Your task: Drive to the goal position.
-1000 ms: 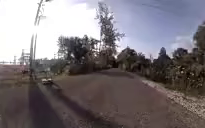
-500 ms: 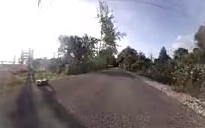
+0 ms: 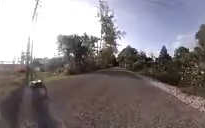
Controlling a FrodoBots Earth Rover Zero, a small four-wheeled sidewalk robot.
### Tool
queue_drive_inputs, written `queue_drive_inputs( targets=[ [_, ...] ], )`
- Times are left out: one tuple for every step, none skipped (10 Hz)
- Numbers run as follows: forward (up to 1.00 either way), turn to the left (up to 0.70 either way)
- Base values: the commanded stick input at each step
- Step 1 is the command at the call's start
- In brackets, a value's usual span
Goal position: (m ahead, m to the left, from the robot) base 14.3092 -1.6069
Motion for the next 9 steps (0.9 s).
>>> queue_drive_inputs(
  targets=[
    [0.70,-0.01],
    [0.70,0.00],
    [0.70,0.00],
    [0.70,0.00],
    [0.70,0.00],
    [0.70,0.00],
    [0.70,0.00],
    [0.70,0.00],
    [0.70,0.00]
  ],
)
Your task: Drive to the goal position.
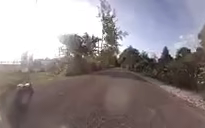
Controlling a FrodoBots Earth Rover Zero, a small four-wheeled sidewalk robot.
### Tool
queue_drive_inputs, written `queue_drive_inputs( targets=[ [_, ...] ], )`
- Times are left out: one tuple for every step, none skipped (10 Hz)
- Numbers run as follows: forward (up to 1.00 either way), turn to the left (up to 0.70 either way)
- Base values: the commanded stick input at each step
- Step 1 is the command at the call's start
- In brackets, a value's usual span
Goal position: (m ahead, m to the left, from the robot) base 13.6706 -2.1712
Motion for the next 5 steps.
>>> queue_drive_inputs(
  targets=[
    [0.70,0.00],
    [0.70,0.00],
    [0.70,0.00],
    [0.70,0.00],
    [0.70,0.00]
  ],
)
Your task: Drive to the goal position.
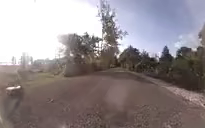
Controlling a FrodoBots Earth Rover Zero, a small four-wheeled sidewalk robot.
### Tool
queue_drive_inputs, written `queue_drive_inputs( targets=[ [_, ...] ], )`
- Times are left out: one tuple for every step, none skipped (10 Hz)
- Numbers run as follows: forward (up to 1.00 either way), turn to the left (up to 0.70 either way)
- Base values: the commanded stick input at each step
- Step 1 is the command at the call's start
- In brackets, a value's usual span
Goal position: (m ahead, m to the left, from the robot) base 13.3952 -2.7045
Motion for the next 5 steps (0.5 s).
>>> queue_drive_inputs(
  targets=[
    [0.70,0.00],
    [0.70,0.00],
    [0.70,0.00],
    [0.70,0.00],
    [0.70,0.00]
  ],
)
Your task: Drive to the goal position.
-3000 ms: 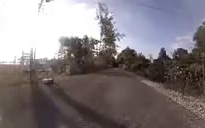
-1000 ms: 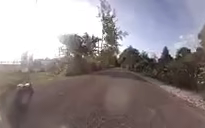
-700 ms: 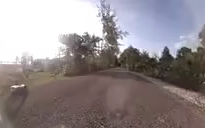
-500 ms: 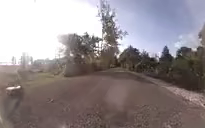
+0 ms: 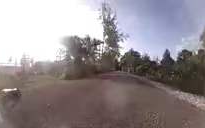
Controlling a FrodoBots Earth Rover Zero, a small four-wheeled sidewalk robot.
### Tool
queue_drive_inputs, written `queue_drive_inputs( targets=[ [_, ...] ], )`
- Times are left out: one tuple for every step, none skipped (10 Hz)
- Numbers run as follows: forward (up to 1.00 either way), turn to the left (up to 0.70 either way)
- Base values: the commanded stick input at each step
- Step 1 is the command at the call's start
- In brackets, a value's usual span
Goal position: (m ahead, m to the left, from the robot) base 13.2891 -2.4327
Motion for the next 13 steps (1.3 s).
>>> queue_drive_inputs(
  targets=[
    [0.70,0.00],
    [0.70,0.00],
    [0.70,0.00],
    [0.70,0.00],
    [0.70,0.00],
    [0.70,0.00],
    [0.70,-0.23],
    [0.70,-0.33],
    [0.70,-0.33],
    [0.70,-0.33],
    [0.70,-0.30],
    [0.70,-0.22],
    [0.70,-0.14]
  ],
)
